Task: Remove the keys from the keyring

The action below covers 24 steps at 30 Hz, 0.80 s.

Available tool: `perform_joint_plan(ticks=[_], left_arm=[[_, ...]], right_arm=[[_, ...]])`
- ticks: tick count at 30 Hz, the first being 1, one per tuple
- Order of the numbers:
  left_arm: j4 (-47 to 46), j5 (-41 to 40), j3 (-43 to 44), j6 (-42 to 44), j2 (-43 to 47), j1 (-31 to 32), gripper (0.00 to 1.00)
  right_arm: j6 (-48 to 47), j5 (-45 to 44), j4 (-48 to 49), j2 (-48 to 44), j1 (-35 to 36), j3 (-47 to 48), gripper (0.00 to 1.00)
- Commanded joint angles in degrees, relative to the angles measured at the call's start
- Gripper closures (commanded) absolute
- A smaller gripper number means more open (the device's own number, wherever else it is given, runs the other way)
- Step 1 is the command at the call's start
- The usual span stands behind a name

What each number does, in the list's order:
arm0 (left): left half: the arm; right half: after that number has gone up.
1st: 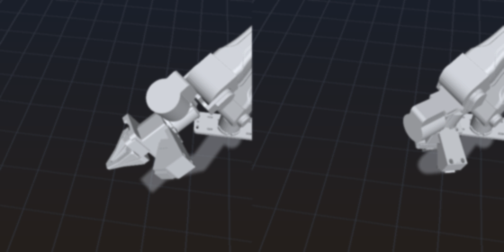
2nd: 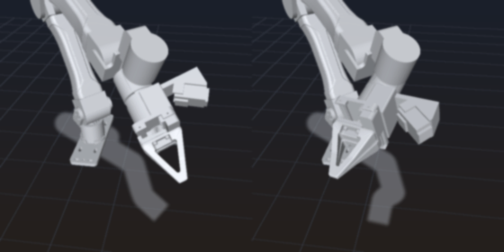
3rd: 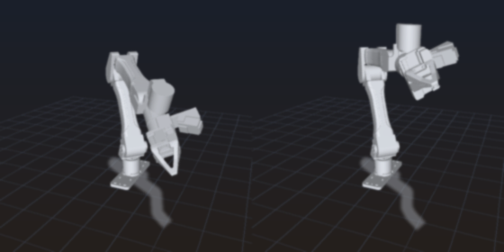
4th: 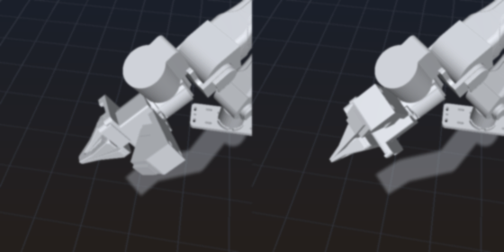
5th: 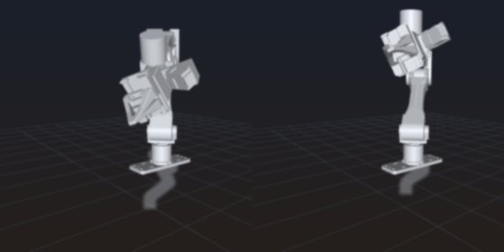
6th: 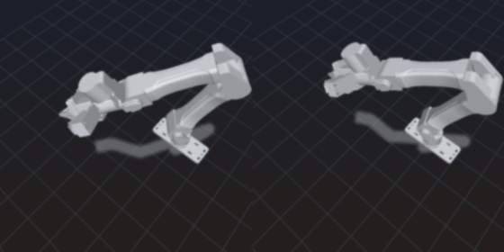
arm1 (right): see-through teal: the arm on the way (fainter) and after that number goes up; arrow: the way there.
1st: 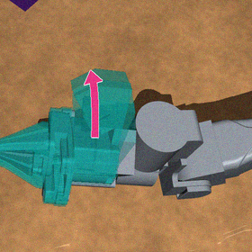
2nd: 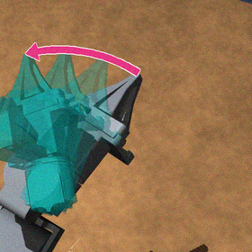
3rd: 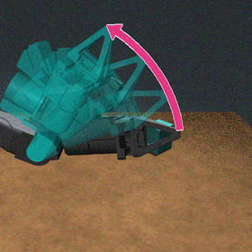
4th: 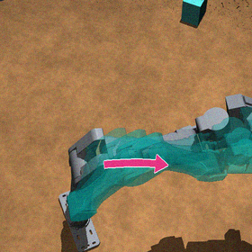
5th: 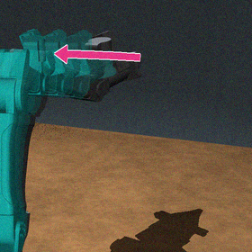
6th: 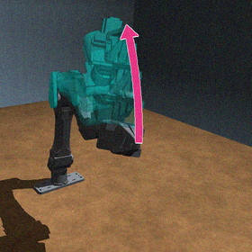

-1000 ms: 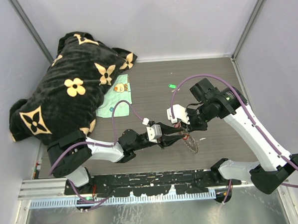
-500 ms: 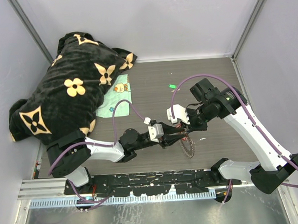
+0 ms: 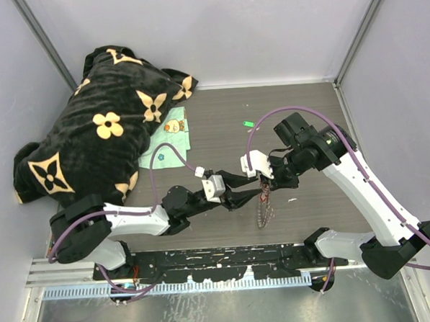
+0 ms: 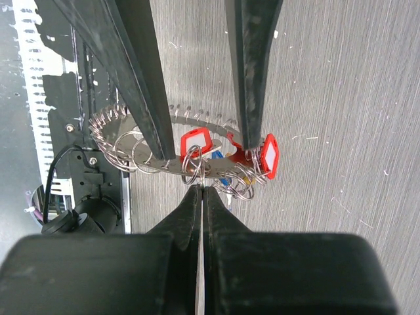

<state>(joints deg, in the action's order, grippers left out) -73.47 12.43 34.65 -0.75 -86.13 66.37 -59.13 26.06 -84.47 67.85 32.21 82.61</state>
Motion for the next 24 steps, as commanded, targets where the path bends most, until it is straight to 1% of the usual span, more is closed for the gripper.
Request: perform_joint_plan(ticks=[1, 8, 16, 24], left_arm=[[2.87, -3.98, -0.44, 1.78, 4.97, -0.05, 0.62], [9.52, -3.49, 2.06, 3.52, 5.36, -0.19, 0.65], [9.15, -1.23, 3.74, 2.74, 3.58, -0.19, 0.65], [9.09, -1.62, 3.75, 3.02, 3.03, -0.19, 0.65]], right_arm=[[0.38, 2.03, 1.10, -1.71, 0.40, 0.93, 0.99], [0.38, 2.59, 0.97, -1.83, 0.40, 1.08, 0.99], [0.26, 2.74, 0.88, -1.60, 0.40, 1.22, 0.99], [0.25, 3.03, 0.80, -1.67, 0.40, 1.24, 0.99]])
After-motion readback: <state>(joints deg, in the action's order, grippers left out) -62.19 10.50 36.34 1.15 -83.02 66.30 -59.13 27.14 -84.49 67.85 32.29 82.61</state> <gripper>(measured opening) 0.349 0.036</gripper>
